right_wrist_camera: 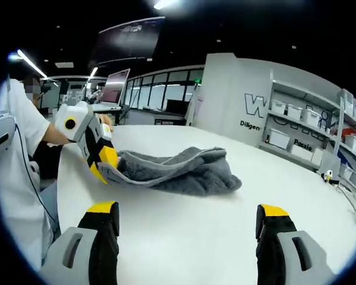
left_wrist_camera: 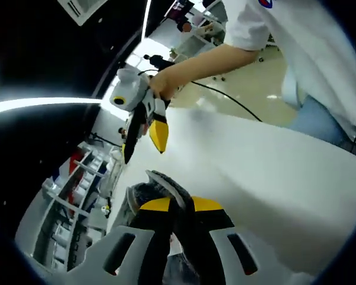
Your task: Open the folded towel by lifting each exposed corner and separating the folded layers until the towel lies flat within the target outline without major curled edges
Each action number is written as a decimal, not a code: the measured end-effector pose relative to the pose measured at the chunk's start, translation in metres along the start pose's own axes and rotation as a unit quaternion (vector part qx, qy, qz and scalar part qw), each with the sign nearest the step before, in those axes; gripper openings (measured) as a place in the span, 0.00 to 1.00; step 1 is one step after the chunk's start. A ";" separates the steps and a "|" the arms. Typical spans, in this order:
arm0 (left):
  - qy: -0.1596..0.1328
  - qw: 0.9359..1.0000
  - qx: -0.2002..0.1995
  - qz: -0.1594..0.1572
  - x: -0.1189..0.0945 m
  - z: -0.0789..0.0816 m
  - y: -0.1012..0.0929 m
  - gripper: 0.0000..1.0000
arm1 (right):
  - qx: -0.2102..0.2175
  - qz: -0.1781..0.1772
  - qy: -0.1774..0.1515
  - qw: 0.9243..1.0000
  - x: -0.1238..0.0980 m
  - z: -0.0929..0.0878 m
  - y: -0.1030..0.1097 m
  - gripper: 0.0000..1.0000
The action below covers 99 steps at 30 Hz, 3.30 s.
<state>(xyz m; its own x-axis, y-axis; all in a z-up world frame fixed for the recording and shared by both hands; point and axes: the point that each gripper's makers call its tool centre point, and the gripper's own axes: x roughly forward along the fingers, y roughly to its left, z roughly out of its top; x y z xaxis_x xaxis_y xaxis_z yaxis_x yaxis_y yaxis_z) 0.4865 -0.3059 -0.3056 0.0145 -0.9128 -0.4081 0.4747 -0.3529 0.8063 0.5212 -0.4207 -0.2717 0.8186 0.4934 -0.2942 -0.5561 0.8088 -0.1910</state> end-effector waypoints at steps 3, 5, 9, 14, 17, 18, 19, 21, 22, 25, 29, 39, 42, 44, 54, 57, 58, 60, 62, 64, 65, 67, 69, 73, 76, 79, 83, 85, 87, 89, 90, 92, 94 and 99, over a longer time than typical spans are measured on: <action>0.000 1.000 0.013 -0.009 0.008 0.001 -0.004 0.09 | -0.006 0.001 0.003 1.000 -0.012 0.001 0.005 0.97; 0.001 1.000 0.024 -0.016 0.012 0.003 -0.008 0.10 | -0.008 0.002 0.002 1.000 -0.019 0.003 0.008 0.97; 0.006 0.998 0.052 -0.035 0.021 0.003 -0.018 0.10 | -0.010 0.004 0.002 1.000 -0.029 0.004 0.012 0.97; 0.011 0.995 0.081 -0.056 0.030 0.006 -0.033 0.10 | -0.016 0.009 0.014 1.000 -0.034 -0.002 0.020 0.97; 0.007 0.993 0.093 -0.068 0.031 0.011 -0.040 0.09 | -0.014 0.017 0.011 1.000 -0.034 -0.001 0.026 0.97; 0.004 0.993 0.097 -0.065 0.031 0.013 -0.040 0.10 | -0.014 0.019 0.011 1.000 -0.035 -0.001 0.028 0.97; 0.004 0.993 0.096 -0.067 0.031 0.015 -0.040 0.10 | -0.015 0.020 0.011 1.000 -0.035 -0.002 0.030 0.97; 0.001 0.993 0.097 -0.069 0.031 0.017 -0.041 0.10 | -0.017 0.022 0.014 1.000 -0.035 -0.003 0.032 0.97; -0.001 0.993 0.097 -0.070 0.031 0.018 -0.041 0.10 | -0.017 0.023 0.015 0.999 -0.035 -0.003 0.034 0.97; 0.000 0.993 0.098 -0.070 0.030 0.020 -0.041 0.10 | -0.017 0.026 0.020 0.999 -0.035 -0.005 0.037 0.97; 0.004 0.993 0.097 -0.067 0.030 0.020 -0.041 0.10 | -0.014 0.027 0.022 0.999 -0.036 -0.006 0.040 0.97; -0.023 0.998 -0.009 -0.059 0.023 0.032 -0.034 0.17 | -0.010 0.033 0.032 0.999 -0.039 -0.013 0.050 0.97; -0.044 0.996 -0.047 -0.058 0.019 0.037 -0.032 0.17 | -0.009 0.035 0.031 0.999 -0.039 -0.012 0.052 0.97; -0.052 0.995 -0.070 -0.052 0.015 0.041 -0.029 0.17 | -0.010 0.037 0.031 0.999 -0.038 -0.011 0.054 0.97; -0.139 0.951 -0.277 -0.010 -0.024 0.050 -0.002 0.25 | -0.012 0.045 0.033 0.998 -0.030 -0.009 0.063 0.97; -0.137 0.942 -0.307 0.019 -0.037 0.043 0.006 0.28 | -0.010 0.044 0.034 0.998 -0.027 -0.008 0.067 0.98; -0.136 0.940 -0.312 0.027 -0.042 0.040 0.008 0.29 | -0.009 0.044 0.033 0.998 -0.027 -0.007 0.068 0.98; -0.129 0.932 -0.335 0.043 -0.051 0.034 0.012 0.31 | -0.003 0.040 0.029 0.999 -0.026 -0.004 0.067 0.99; -0.122 0.925 -0.354 0.059 -0.061 0.028 0.015 0.34 | 0.006 0.033 0.031 0.999 -0.024 -0.004 0.069 0.99; -0.118 0.919 -0.369 0.080 -0.070 0.023 0.020 0.41 | 0.011 0.028 0.033 0.999 -0.023 -0.004 0.069 0.99; -0.115 0.917 -0.369 0.099 -0.077 0.019 0.024 0.43 | 0.019 0.025 0.035 0.999 -0.022 -0.004 0.071 0.99; -0.102 0.914 -0.373 0.121 -0.088 0.012 0.027 0.48 | 0.029 0.020 0.037 0.999 -0.021 -0.005 0.074 0.99; -0.094 0.909 -0.380 0.141 -0.097 0.008 0.029 0.55 | 0.031 0.014 0.040 0.999 -0.020 -0.005 0.077 0.99; -0.077 0.896 -0.399 0.180 -0.115 0.000 0.027 0.70 | 0.030 0.010 0.041 0.999 -0.019 -0.003 0.086 0.99; -0.063 0.885 -0.414 0.202 -0.127 -0.007 0.022 0.73 | 0.030 0.012 0.040 0.999 -0.020 -0.001 0.092 0.99; -0.055 0.880 -0.422 0.210 -0.133 -0.011 0.019 0.77 | 0.029 0.008 0.043 0.999 -0.022 0.000 0.095 0.99; -0.039 0.867 -0.446 0.221 -0.138 -0.019 0.015 0.85 | 0.031 0.001 0.037 0.999 -0.025 0.003 0.099 0.99; -0.034 0.864 -0.449 0.225 -0.140 -0.021 0.013 0.88 | 0.033 -0.002 0.035 0.999 -0.025 0.004 0.102 0.99; -0.029 0.862 -0.452 0.227 -0.142 -0.024 0.012 0.89 | 0.033 -0.004 0.036 0.999 -0.025 0.003 0.105 1.00; -0.029 0.855 -0.464 0.231 -0.143 -0.026 0.010 0.94 | 0.034 -0.007 0.035 0.999 -0.026 0.003 0.109 1.00; -0.030 0.852 -0.467 0.236 -0.144 -0.027 0.010 0.96 | 0.035 -0.008 0.035 0.999 -0.026 0.003 0.111 1.00; -0.027 0.850 -0.468 0.240 -0.144 -0.028 0.009 0.99 | 0.035 -0.008 0.033 0.999 -0.027 0.004 0.114 1.00; -0.021 0.849 -0.468 0.243 -0.146 -0.031 0.007 0.99 | 0.031 -0.005 0.032 0.999 -0.027 0.005 0.119 1.00; -0.003 0.843 -0.475 0.253 -0.151 -0.039 0.004 0.99 | 0.028 -0.004 0.029 0.999 -0.028 0.006 0.123 1.00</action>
<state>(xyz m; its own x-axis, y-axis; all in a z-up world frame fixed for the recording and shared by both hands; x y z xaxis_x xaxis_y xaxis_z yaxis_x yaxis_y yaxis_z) 0.5203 -0.1619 -0.2574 0.4232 -0.8993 -0.1103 0.8996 0.4026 0.1691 0.4306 -0.3336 -0.2809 0.8129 0.4682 -0.3464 -0.5385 0.8308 -0.1407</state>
